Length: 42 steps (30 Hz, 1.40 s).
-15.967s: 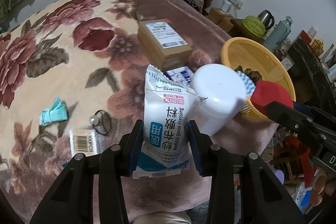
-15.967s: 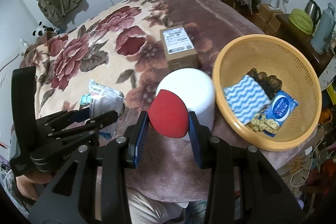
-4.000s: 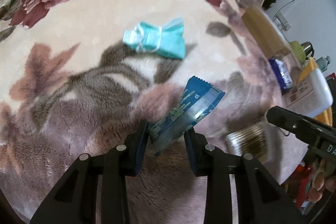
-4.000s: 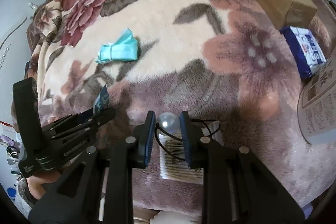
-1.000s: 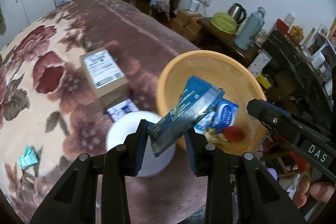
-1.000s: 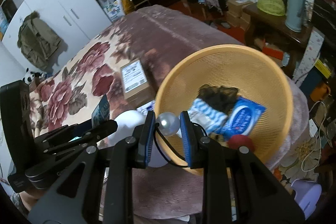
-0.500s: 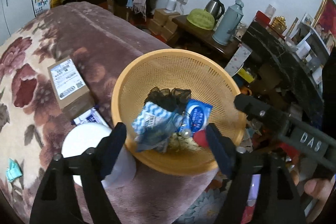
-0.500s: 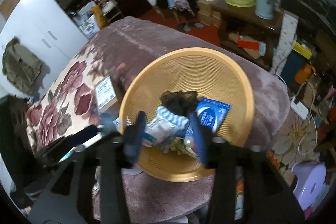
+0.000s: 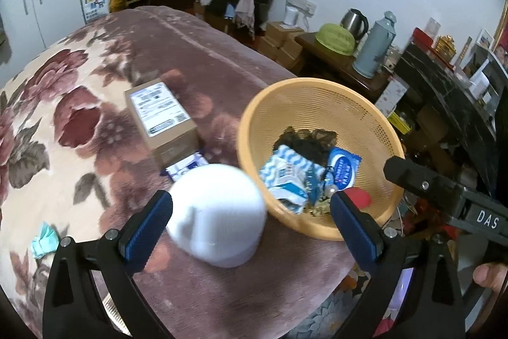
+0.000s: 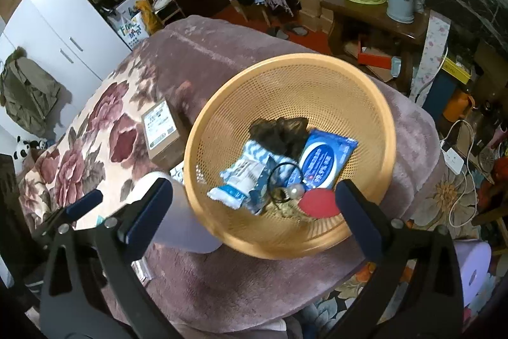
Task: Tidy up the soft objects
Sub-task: 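Open both tools to drop the blue packet and hair tie into the basket, then move both open tools back toward the cotton swab pack and face mask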
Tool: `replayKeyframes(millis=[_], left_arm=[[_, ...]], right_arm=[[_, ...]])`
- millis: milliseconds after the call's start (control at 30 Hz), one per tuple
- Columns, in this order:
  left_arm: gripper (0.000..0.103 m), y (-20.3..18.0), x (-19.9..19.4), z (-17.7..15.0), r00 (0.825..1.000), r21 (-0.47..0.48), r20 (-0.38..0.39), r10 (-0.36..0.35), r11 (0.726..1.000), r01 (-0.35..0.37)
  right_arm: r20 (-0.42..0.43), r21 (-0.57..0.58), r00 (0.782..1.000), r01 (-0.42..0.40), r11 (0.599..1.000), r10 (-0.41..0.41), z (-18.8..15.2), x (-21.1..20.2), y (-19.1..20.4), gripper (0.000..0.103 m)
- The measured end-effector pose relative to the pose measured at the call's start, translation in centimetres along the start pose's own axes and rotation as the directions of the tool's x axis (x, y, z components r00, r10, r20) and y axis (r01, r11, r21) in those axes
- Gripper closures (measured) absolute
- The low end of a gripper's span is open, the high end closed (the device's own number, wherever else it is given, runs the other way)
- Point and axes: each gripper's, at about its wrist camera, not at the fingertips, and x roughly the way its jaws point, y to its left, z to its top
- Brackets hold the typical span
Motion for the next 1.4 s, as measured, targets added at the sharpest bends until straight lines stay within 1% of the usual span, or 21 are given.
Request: replayKeyframes(millis=[300, 567, 1000, 1400], left_arm=[[0.003, 3.5, -1.6, -1.6, 1.0, -0.056, 0.007, 0.02, 0.998, -0.019], [0.003, 7.4, -3.4, -3.1, 0.999, -0.117, 0.016, 0.041, 0.992, -0.039], [0.003, 14.4, -5.7, -6.2, 0.995, -0.22, 0.015, 0.094, 0.971, -0.089], [0.003, 19.2, -7.0, -9.4, 0.99, -0.279, 0.007, 0.138, 0.951, -0.131]], right_arm=[[-0.036, -0.056, 0.999, 0.004, 0.998, -0.006, -1.9, 0.3, 2.7, 0.0], [-0.044, -0.122, 0.999, -0.006, 0.993, 0.0, -2.9, 0.2, 6.1, 0.0], [-0.091, -0.243, 0.996, -0.042, 0.969, 0.02, -5.6, 1.7, 13.2, 0.0], [-0.122, -0.316, 0.992, -0.07, 0.946, 0.032, -7.9, 2.8, 17.9, 0.0]])
